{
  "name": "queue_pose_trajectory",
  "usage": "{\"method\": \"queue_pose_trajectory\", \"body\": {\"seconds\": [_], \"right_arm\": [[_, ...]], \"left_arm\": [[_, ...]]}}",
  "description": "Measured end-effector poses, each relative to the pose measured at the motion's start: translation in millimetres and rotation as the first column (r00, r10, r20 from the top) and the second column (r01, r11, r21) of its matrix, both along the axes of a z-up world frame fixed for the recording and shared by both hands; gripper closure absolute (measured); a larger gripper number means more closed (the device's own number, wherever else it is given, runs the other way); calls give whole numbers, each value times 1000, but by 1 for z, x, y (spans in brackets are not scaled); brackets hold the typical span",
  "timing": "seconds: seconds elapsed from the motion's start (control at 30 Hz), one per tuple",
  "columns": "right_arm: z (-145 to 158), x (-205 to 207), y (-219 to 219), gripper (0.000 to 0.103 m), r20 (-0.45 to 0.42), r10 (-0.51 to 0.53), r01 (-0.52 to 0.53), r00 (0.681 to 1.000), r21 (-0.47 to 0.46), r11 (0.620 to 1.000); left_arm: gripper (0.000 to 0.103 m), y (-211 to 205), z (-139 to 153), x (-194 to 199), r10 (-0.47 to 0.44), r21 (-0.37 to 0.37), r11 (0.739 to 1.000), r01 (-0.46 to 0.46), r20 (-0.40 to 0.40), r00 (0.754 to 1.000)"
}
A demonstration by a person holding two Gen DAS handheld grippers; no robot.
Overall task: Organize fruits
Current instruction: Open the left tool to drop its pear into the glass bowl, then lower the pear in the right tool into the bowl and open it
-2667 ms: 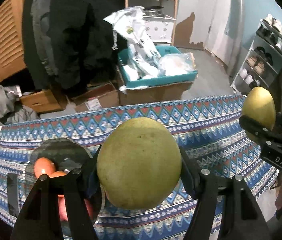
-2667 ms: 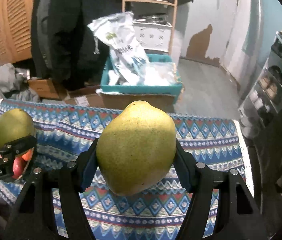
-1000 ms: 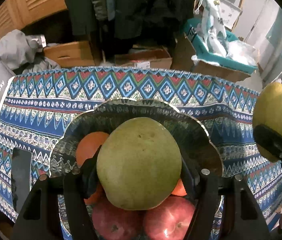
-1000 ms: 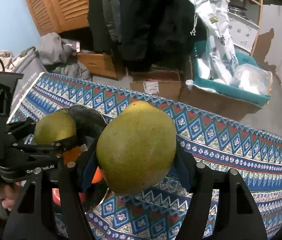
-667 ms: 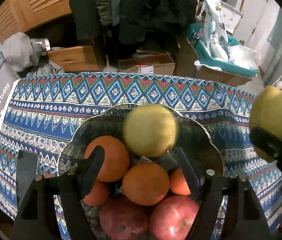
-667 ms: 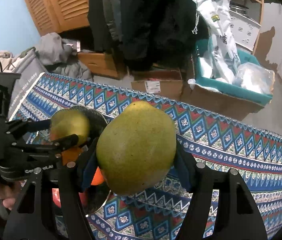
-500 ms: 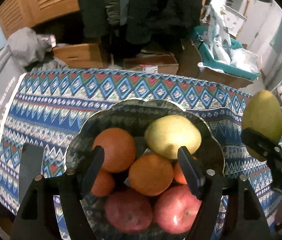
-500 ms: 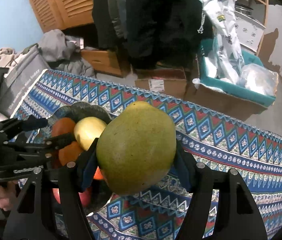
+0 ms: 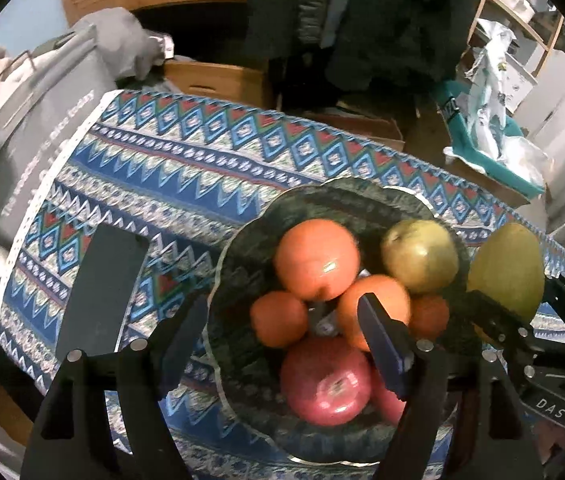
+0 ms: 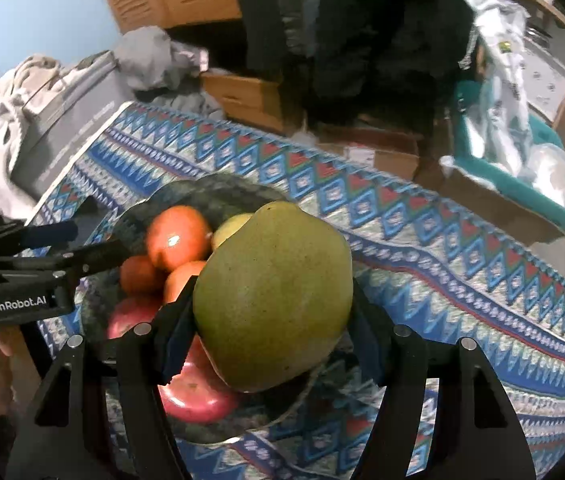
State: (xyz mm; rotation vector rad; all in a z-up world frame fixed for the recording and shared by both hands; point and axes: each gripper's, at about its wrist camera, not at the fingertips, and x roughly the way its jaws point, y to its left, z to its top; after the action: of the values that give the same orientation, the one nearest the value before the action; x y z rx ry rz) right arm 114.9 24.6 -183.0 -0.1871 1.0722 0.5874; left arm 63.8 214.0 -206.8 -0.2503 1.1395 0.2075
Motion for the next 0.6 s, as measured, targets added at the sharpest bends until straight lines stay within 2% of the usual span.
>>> {"method": "queue_pose_trajectory", "body": {"seconds": [0.37, 0.5, 0.6], "right_arm": [[-17, -9, 33, 33, -53, 54, -57, 997, -49, 997], [-6, -10, 33, 27, -23, 52, -52, 998, -26, 998], [4, -10, 32, 26, -5, 48, -48, 999, -18, 999]], "left_arm": [[24, 19, 0, -25, 40, -22, 999, -40, -6, 999], [24, 20, 3, -28, 42, -29, 999, -42, 2, 999], [24, 19, 7, -30, 42, -31, 999, -42, 7, 999]]}}
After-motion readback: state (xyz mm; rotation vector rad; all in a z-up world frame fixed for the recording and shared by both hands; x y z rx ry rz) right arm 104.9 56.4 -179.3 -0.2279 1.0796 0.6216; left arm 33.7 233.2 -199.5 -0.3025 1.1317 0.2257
